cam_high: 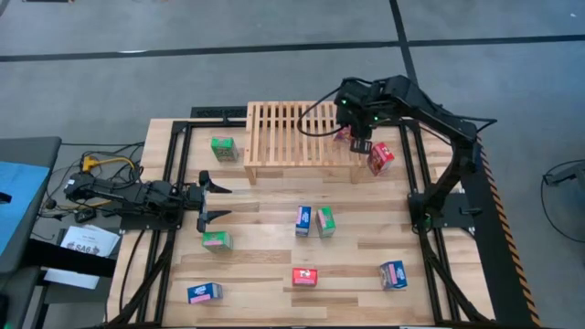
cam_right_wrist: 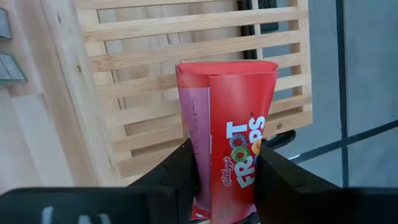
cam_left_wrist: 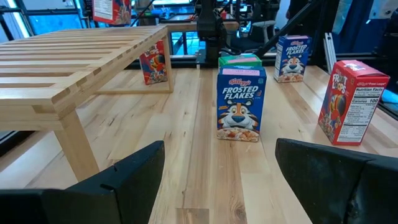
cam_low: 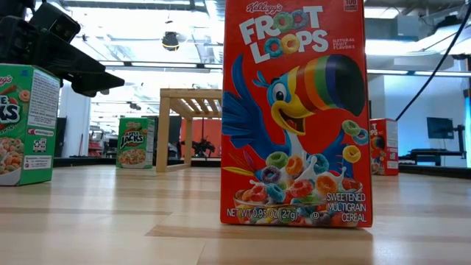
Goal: Stack cereal on shelf
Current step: Put the middle red cereal box on the shelf
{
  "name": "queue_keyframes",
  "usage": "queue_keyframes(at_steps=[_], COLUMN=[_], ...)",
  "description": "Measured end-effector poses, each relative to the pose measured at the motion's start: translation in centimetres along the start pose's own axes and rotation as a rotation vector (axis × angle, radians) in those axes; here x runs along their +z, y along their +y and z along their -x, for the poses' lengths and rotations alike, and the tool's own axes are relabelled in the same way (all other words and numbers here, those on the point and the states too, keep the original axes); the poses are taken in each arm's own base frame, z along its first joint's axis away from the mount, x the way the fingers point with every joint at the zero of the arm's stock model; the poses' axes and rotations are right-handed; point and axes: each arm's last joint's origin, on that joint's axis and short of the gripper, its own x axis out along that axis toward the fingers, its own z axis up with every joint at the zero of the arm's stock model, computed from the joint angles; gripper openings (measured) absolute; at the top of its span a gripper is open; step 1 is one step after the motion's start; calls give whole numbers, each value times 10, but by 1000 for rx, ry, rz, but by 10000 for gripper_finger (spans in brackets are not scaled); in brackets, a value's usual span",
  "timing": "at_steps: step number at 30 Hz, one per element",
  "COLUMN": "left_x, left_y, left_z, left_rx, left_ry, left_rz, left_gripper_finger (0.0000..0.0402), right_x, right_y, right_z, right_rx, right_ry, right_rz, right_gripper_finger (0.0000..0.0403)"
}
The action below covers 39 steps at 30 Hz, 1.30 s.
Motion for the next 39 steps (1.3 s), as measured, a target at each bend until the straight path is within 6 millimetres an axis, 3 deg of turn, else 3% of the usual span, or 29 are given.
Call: queue_keyframes(at_steps=[39], left_x=[0], left_y=[0], left_z=[0], left_rx=[0], left_ry=[0], left_rz=[0], left_gripper_finger=[298], right_x=[2], right_y=[7], right_z=[0], right_rx=[-3], right_ry=[4], right_rz=[12], right_gripper_finger=[150])
